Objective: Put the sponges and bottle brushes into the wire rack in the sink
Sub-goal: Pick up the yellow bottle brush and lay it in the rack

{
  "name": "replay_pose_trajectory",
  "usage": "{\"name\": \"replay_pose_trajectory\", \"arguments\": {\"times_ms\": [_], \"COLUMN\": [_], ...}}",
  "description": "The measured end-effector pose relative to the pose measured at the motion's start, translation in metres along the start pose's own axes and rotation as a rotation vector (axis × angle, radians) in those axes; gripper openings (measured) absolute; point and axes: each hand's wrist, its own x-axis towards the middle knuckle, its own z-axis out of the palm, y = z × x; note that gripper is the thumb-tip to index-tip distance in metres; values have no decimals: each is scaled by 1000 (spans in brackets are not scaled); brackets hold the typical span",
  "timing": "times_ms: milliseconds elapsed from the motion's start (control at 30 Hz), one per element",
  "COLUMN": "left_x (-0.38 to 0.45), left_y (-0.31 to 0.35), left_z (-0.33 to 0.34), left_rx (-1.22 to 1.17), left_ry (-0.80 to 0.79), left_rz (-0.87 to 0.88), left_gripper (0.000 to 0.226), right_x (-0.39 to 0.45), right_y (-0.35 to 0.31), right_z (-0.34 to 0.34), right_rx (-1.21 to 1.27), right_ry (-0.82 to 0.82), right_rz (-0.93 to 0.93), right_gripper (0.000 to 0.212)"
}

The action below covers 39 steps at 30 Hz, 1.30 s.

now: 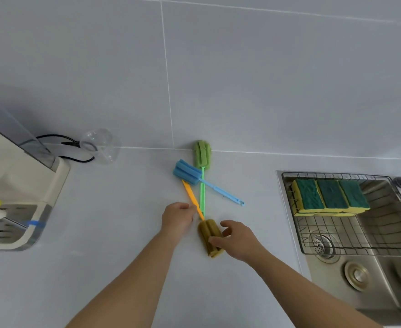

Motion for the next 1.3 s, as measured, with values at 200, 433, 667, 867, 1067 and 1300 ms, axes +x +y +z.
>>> {"name": "replay_pose_trajectory", "arguments": {"times_ms": [200,433,667,867,1067,1300], "left_x": [11,5,-40,-83,-114,-137], "left_y": [10,2,-10,-7,-3,-16], "left_z": [13,0,-28,-45,-40,-34], "left_rx": [-87,-222,-422,-539,-534,-528], "left_ry": [22,27,-9,-46,-143,-485], "left_rz": [-42,-112,-91,-13,98,174], "left_gripper": [18,12,9,10,17,27], "right_x": [8,1,-30,-62,-78,-97], "right_y": [-5,-12,-8,-2,6,-1], "right_z": [4,1,0,1,1,-7], "right_rx": [-25,-93,-119,-57,252,453], "right_ry": [-42,-61,-24,55,112,117], "right_rz": [-21,-80,-160,-252,-299,-404], "right_gripper": [48,38,30,22,24,24]}}
